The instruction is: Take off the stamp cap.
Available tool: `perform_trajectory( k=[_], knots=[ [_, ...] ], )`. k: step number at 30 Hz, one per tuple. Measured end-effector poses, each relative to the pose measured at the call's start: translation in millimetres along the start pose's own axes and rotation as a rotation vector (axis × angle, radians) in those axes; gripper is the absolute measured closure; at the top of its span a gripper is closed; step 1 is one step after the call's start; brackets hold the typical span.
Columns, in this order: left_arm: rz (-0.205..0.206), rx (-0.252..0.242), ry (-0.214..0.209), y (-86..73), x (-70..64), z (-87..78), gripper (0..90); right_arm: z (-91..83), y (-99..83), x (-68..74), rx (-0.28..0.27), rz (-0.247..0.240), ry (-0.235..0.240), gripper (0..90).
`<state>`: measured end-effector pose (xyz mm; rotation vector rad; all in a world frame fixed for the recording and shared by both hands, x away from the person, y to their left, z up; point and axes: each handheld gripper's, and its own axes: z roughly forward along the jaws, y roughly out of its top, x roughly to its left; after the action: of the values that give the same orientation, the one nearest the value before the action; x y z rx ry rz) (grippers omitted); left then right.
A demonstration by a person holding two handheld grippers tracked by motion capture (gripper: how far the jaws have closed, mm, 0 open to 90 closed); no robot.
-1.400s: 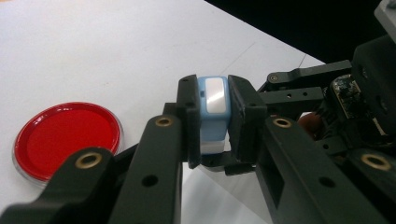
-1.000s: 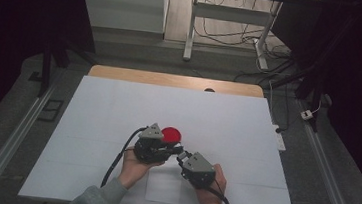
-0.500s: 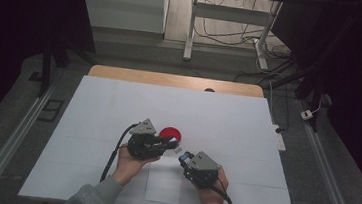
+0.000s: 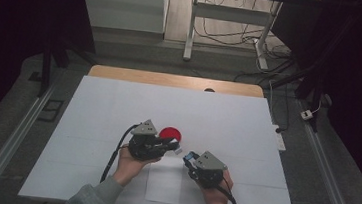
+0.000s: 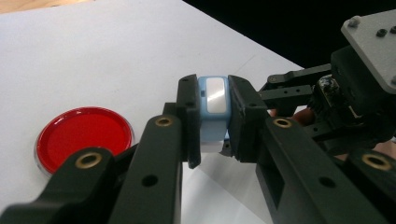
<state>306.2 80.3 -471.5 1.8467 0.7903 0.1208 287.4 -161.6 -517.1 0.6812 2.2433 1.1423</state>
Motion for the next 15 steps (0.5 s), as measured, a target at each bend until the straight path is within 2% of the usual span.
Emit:
perform_trajectory(
  k=[11,15],
  knots=[
    [0.003,0.002,0.01,-0.3,0.9,-1.1,75.5,-16.1,-10.4,-14.1,0.003,0.017,0.005,65.7],
    [0.012,0.007,0.013,-0.2,0.7,-1.1,75.5,-24.8,-17.1,-20.6,0.007,0.048,0.009,65.7]
  ],
)
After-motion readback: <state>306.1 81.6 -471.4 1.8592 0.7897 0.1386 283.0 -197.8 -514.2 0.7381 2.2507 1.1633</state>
